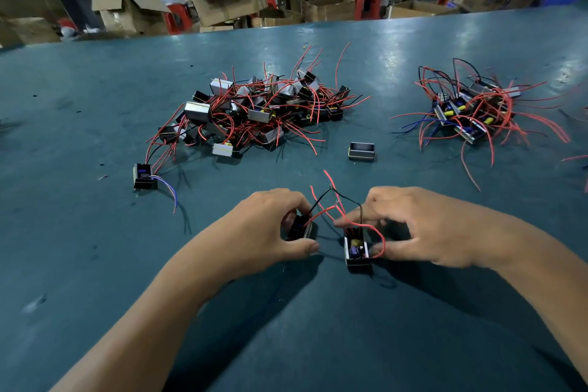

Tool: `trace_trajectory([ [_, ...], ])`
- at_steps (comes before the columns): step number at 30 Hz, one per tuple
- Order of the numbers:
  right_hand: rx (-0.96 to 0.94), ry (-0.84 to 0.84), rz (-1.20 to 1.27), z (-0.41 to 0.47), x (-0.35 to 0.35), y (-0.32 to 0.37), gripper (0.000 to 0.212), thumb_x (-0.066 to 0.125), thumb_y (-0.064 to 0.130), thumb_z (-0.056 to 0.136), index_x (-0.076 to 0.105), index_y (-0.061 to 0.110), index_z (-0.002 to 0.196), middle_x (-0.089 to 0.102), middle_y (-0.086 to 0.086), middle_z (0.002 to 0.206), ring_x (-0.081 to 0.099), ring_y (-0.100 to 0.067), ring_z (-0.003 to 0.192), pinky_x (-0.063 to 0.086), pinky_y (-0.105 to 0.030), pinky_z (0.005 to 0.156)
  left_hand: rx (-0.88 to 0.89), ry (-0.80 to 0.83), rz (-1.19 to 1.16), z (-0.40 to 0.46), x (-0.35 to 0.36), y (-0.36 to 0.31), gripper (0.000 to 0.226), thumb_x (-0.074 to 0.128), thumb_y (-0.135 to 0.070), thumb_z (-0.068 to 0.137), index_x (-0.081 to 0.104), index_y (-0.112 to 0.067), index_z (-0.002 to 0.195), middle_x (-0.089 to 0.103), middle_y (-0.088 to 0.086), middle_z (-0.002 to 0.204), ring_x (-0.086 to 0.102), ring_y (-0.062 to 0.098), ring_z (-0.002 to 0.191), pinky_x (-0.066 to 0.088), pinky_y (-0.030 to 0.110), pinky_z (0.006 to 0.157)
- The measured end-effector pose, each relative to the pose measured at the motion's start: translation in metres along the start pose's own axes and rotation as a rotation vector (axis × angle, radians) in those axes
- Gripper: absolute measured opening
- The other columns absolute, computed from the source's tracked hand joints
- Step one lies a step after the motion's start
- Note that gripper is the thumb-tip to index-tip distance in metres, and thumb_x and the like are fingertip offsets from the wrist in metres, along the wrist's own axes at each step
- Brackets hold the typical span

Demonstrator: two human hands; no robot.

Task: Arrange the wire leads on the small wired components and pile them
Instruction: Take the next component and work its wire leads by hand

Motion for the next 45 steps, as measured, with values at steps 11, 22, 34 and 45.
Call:
trace_trajectory([
  [11,-0.019,-0.240,-0.414,-0.004,-0.022,0.013,0.039,0.060,0.071,0.075,0.057,0.032,0.079,0.045,0.018,0.103,0.035,-0.003,0.099,0.028,-0.026,0.090,-0.036,0.045,0.027,-0.009,-0.017,0.016,0.029,0.080,-0.040,0.079,0.066,-0.027,0.100,0.055,-0.008,0.079,0.051,0.005,0.075,0.039,0.018,0.066],
  [22,0.279,-0.312,-0.214,-0.005,-0.018,-0.005,0.042,0.064,0.056,0.076,0.039,0.040,0.106,0.056,0.013,0.075,0.054,-0.007,0.071,0.044,-0.029,0.063,-0.282,-0.059,0.096,-0.012,-0.029,0.045,0.045,0.075,-0.068,0.069,0.063,-0.027,0.082,0.048,-0.010,0.062,0.045,0.004,0.060,0.032,0.029,0.055],
  [34,0.339,-0.365,-0.035,0.006,0.007,-0.001,0.051,0.064,0.069,0.076,0.050,0.036,0.113,0.054,0.011,0.077,0.055,-0.013,0.076,0.042,-0.031,0.063,-0.172,0.077,-0.472,-0.002,0.011,0.017,0.025,0.083,-0.033,0.081,0.069,-0.017,0.093,0.061,-0.004,0.060,0.057,0.013,0.055,0.045,0.029,0.057],
  [45,0.318,-0.374,-0.001,0.002,0.002,0.002,0.046,0.064,0.063,0.082,0.054,0.036,0.118,0.058,0.015,0.090,0.057,-0.011,0.087,0.050,-0.035,0.077,-0.200,0.094,-0.648,-0.002,0.018,0.018,0.025,0.084,-0.028,0.079,0.070,-0.014,0.095,0.067,0.004,0.068,0.066,0.020,0.063,0.055,0.029,0.063],
])
Point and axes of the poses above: each hand's wrist, its own z-axis towards the middle knuckle, its own x-axis out of the palm, y = z × x, the point moved 10 cm from there along z, towards the middle knuckle
